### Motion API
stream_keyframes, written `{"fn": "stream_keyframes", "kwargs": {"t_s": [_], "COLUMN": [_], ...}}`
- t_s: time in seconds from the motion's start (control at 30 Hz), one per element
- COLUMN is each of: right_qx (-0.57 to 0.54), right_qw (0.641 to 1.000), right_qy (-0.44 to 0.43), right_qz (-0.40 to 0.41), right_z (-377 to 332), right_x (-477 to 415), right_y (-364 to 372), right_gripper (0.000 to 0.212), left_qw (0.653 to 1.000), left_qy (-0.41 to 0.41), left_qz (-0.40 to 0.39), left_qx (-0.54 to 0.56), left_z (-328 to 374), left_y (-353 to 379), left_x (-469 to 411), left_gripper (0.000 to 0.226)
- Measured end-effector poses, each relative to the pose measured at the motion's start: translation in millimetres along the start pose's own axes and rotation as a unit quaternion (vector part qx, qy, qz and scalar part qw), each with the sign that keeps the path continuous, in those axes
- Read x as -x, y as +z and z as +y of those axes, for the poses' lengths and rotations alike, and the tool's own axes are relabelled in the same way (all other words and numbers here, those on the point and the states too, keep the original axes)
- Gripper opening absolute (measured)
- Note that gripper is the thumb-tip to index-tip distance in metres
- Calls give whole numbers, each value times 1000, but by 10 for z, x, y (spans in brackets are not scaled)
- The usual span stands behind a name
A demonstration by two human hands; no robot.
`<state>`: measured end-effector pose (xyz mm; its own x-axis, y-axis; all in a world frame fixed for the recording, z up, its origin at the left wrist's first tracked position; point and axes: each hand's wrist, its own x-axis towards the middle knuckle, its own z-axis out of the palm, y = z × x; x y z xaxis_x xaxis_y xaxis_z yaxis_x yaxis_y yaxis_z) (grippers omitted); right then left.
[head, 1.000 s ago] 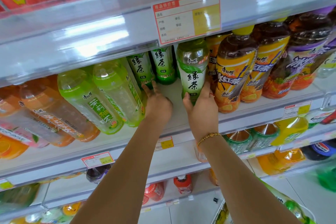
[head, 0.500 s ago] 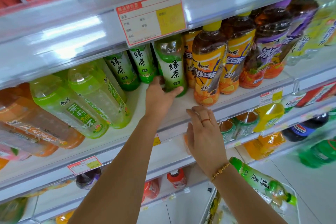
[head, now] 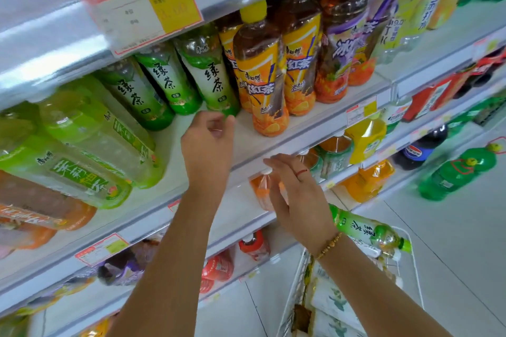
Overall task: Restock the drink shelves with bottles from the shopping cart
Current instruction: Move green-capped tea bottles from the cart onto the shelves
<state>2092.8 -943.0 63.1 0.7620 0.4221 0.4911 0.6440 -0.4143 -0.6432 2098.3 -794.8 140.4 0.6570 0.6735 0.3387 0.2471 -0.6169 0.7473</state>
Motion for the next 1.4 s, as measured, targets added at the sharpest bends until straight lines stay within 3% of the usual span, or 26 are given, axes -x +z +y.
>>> {"fn": "stream_keyframes", "kwargs": {"t_s": [0.07, 0.13, 0.23, 0.3, 0.33, 0.4, 0.5, 0.67, 0.77, 0.87, 0.93, 1.07, 1.27, 1.4], "right_qx": [-6, 19, 75, 94, 101, 123, 129, 81, 92, 90, 91, 80, 37, 9], "right_qw": [996, 980, 909, 852, 828, 801, 784, 771, 777, 772, 770, 779, 914, 969], "right_qy": [66, 187, 408, 515, 551, 583, 602, 618, 610, 615, 616, 607, 401, 246], "right_qz": [51, 68, 37, -5, -29, -60, -82, -130, -121, -131, -136, -134, -49, 26], "right_z": [177, 485, 1120, 1437, 1541, 1695, 1878, 1938, 1971, 1971, 1924, 1693, 932, 230], "right_x": [246, 568, 1246, 1672, 1848, 2150, 2471, 2710, 2757, 2727, 2656, 2308, 1215, 489], "right_y": [-207, -404, -553, -583, -585, -580, -591, -506, -483, -504, -547, -745, -867, -761], "right_gripper": [19, 22, 10, 16, 22, 37, 59, 60, 66, 58, 47, 42, 27, 23], "left_qw": [997, 988, 950, 904, 877, 828, 778, 713, 741, 764, 789, 888, 971, 995], "left_qy": [58, 65, 29, 30, 57, 108, 188, 275, 312, 281, 225, 72, -6, -1], "left_qz": [-23, -119, -309, -427, -473, -529, -552, -559, -487, -478, -493, -437, -234, -75], "left_qx": [54, 78, 41, -24, -68, -149, -232, -321, -341, -331, -290, -126, 38, 67], "left_z": [96, 106, -133, -309, -369, -440, -542, -731, -812, -816, -771, -500, 79, 208], "left_y": [-5, 147, 715, 1195, 1433, 1862, 2403, 2886, 2937, 2761, 2510, 1848, 703, -86], "left_x": [522, 976, 1404, 1579, 1646, 1705, 1718, 1940, 2071, 2156, 2200, 2208, 1818, 1401], "left_gripper": [16, 26, 20, 14, 23, 42, 54, 64, 55, 53, 59, 65, 62, 58]}}
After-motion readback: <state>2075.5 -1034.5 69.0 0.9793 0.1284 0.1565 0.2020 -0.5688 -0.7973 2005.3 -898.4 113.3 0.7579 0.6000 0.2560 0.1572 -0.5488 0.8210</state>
